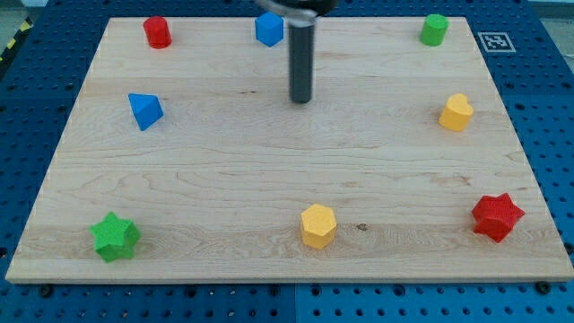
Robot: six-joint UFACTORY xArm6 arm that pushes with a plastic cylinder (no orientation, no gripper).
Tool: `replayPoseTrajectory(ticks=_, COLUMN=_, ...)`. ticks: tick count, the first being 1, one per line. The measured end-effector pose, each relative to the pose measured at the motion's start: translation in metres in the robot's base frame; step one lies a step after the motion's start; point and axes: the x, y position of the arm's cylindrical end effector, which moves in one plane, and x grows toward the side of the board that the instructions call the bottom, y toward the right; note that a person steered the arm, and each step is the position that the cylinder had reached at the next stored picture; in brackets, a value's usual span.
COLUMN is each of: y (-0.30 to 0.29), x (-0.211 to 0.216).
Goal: Move the yellow heart diagonally to the bottom right side of the blue cube
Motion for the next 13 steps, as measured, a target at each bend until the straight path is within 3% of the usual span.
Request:
replayPoseTrajectory(ticks=2, y=0.116, x=-0.044)
replayPoseTrajectory(ticks=3, y=0.183, x=-0.025)
replayPoseTrajectory(ticks=4, y=0.214, x=0.026)
replayPoseTrajectory(ticks=10, y=0.194, x=0.068)
replayPoseTrajectory(ticks=13, y=0.112, x=0.082)
